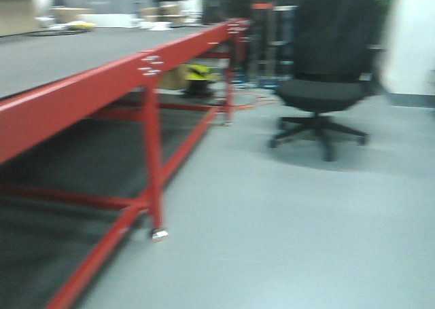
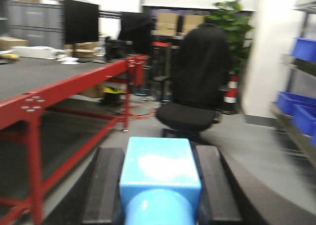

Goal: Grab block from conveyor and place in blue bin
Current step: 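Drive the base away from the conveyor holding both bricks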

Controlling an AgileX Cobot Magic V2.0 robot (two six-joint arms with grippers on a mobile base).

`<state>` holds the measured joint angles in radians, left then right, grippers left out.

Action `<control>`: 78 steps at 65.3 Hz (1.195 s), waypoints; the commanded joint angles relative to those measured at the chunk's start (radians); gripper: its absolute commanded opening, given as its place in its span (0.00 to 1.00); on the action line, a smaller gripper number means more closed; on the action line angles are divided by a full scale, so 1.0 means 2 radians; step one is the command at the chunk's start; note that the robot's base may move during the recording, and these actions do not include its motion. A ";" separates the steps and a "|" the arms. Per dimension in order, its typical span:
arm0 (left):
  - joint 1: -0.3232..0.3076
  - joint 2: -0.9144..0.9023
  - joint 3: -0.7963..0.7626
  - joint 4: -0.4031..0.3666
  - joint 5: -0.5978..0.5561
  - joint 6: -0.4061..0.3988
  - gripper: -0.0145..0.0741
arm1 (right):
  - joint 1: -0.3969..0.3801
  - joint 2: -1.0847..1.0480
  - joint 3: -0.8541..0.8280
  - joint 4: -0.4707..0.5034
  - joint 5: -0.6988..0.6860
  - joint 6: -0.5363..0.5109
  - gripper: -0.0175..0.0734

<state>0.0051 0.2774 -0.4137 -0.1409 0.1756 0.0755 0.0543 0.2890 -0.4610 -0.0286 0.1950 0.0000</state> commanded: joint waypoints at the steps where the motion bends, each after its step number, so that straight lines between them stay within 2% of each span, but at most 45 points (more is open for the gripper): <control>1: 0.000 -0.002 0.000 -0.005 -0.007 0.000 0.04 | 0.000 -0.002 -0.004 -0.006 -0.012 0.000 0.01; 78: 0.000 -0.002 0.000 -0.005 -0.007 0.000 0.04 | 0.000 -0.002 -0.004 -0.006 -0.012 0.000 0.01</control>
<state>0.0051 0.2774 -0.4137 -0.1409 0.1756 0.0755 0.0543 0.2890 -0.4614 -0.0286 0.1950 0.0000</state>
